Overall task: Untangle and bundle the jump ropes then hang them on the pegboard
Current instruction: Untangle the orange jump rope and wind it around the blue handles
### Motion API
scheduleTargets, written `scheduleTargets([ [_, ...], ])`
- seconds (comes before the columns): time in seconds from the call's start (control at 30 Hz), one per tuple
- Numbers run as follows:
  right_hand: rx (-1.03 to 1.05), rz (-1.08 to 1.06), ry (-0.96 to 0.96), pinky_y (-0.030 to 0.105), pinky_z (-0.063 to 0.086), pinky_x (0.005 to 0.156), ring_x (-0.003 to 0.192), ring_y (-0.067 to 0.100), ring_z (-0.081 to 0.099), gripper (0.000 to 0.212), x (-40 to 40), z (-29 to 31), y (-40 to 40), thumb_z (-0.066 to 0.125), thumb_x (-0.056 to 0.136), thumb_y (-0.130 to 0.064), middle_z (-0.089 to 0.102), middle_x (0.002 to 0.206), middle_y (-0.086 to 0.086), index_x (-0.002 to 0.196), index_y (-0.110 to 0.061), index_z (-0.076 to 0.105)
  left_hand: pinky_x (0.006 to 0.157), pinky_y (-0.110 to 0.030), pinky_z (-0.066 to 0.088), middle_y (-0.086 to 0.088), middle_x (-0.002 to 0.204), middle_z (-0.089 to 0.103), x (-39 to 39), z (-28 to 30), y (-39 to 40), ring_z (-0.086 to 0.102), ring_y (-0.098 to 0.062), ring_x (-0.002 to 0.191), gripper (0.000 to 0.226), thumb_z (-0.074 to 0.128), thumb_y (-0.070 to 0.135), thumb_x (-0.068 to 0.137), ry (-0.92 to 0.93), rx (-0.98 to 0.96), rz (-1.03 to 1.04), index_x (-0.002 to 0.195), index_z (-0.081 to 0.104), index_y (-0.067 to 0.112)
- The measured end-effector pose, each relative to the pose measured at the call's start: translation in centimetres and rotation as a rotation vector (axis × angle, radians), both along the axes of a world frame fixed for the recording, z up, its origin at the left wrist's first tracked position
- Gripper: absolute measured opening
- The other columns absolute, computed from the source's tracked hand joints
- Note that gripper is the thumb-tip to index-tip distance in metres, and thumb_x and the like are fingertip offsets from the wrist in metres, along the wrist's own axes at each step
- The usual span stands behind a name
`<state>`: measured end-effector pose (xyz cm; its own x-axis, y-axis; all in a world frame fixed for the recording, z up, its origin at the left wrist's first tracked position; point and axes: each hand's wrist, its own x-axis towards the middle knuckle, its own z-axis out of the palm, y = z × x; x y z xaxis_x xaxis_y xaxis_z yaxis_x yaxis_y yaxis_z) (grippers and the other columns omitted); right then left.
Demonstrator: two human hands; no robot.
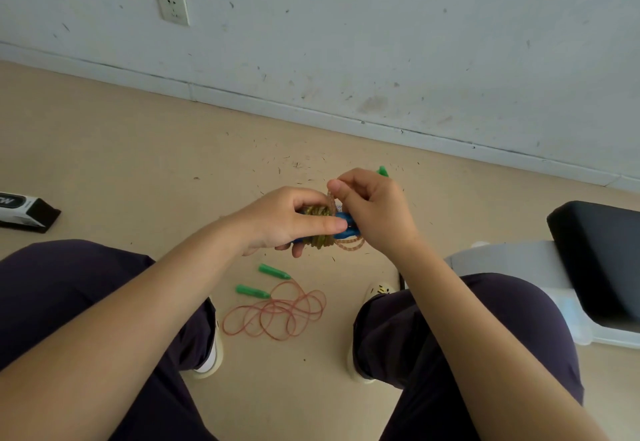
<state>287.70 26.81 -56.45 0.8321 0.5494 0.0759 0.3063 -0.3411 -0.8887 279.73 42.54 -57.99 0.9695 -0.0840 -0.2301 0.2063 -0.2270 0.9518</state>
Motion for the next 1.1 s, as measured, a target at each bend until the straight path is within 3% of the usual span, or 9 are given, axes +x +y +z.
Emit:
scheduleTargets([
  [0.1, 0.015, 0.001, 0.042, 0.011, 0.04, 0.049, 0.048, -0.003, 0.053, 0.012, 0.1, -0.2, 0.0, 0.068, 0.092, -0.021, 0.061, 0.054, -0.015, 0.082, -0.014, 0.069, 0.046, -0.015, 0.04, 0.011, 0.065, 0.065, -0.1, -0.2, -0.1, 0.058, -0.015, 0.048, 0.008, 0.073, 0.04, 0.082, -0.072, 0.069, 0.029, 0.089, 0.071, 0.035],
  [0.23, 0.044, -0.003, 0.123, 0.016, 0.041, 0.046, 0.047, 0.006, 0.053, 0.024, 0.5, 0.0, -0.4, 0.073, 0.088, -0.023, 0.06, 0.057, 0.0, 0.096, -0.01, 0.056, 0.052, -0.027, 0.051, 0.006, 0.082, 0.071, -0.2, -0.3, -0.2, 0.063, -0.017, 0.057, 0.041, 0.076, 0.034, 0.083, -0.113, 0.081, 0.089, 0.119, 0.056, 0.032],
  [0.33, 0.027, 0.008, 0.149, 0.018, 0.039, 0.047, 0.049, 0.006, 0.049, 0.029, 0.9, 0.1, -0.7, 0.07, 0.091, -0.028, 0.055, 0.059, -0.003, 0.086, -0.003, 0.056, 0.054, -0.027, 0.053, 0.01, 0.08, 0.072, -0.4, -0.3, -0.1, 0.062, -0.014, 0.054, 0.054, 0.075, 0.033, 0.085, -0.181, 0.054, 0.074, 0.13, 0.047, 0.043],
  [0.43, 0.01, 0.059, 0.232, 0.026, 0.036, 0.048, 0.05, 0.012, 0.048, 0.045, 0.9, 0.4, -1.0, 0.054, 0.096, -0.049, 0.055, 0.061, 0.001, 0.082, -0.007, 0.063, 0.049, -0.022, 0.048, 0.013, 0.085, 0.072, -0.3, -0.1, 0.4, 0.06, -0.016, 0.052, 0.046, 0.069, 0.037, 0.086, -0.241, 0.011, 0.133, 0.128, 0.056, 0.049],
  [0.53, 0.052, 0.131, 0.333, 0.025, 0.032, 0.047, 0.051, 0.016, 0.05, 0.051, 0.8, 0.5, -1.1, 0.046, 0.093, -0.064, 0.066, 0.072, 0.003, 0.09, -0.017, 0.067, 0.041, -0.024, 0.04, 0.007, 0.087, 0.074, 0.1, -0.2, 0.7, 0.06, -0.019, 0.049, 0.027, 0.067, 0.04, 0.085, -0.233, -0.077, 0.283, 0.112, 0.07, 0.041],
  [0.7, 0.009, 0.241, 0.371, 0.027, 0.039, 0.053, 0.055, 0.014, 0.049, 0.034, 0.7, -0.5, -0.9, 0.065, 0.089, -0.044, 0.062, 0.077, -0.002, 0.115, -0.023, 0.057, 0.039, -0.023, 0.037, -0.001, 0.073, 0.069, 0.6, -0.1, 0.9, 0.057, -0.019, 0.047, 0.028, 0.072, 0.049, 0.079, -0.117, -0.308, 0.435, 0.094, 0.072, 0.026],
  [0.83, -0.093, 0.235, 0.267, 0.029, 0.04, 0.051, 0.049, 0.012, 0.048, 0.014, 0.7, -0.8, -1.0, 0.063, 0.095, -0.015, 0.056, 0.068, -0.006, 0.108, -0.019, 0.065, 0.042, -0.023, 0.041, 0.002, 0.073, 0.067, 0.6, 0.1, 1.4, 0.059, -0.017, 0.051, 0.038, 0.077, 0.041, 0.078, -0.068, -0.4, 0.425, 0.106, 0.065, 0.017],
  [0.97, -0.16, 0.192, 0.193, 0.018, 0.036, 0.046, 0.042, 0.008, 0.042, 0.017, 0.6, -0.5, -1.3, 0.053, 0.1, -0.016, 0.045, 0.051, -0.007, 0.098, -0.013, 0.069, 0.043, -0.024, 0.042, -0.009, 0.094, 0.068, 0.9, 0.3, 2.6, 0.06, -0.016, 0.052, 0.026, 0.071, 0.026, 0.089, -0.104, -0.438, 0.568, 0.111, 0.061, 0.014],
  [1.1, -0.117, 0.152, 0.166, 0.021, 0.04, 0.055, 0.046, 0.013, 0.041, 0.027, 0.3, 0.5, -1.2, 0.043, 0.104, -0.018, 0.045, 0.053, 0.003, 0.093, -0.012, 0.068, 0.044, -0.025, 0.044, -0.004, 0.086, 0.066, 1.1, -0.1, 3.7, 0.061, -0.016, 0.052, 0.025, 0.073, 0.026, 0.089, -0.143, -0.36, 0.714, 0.109, 0.061, 0.017],
])
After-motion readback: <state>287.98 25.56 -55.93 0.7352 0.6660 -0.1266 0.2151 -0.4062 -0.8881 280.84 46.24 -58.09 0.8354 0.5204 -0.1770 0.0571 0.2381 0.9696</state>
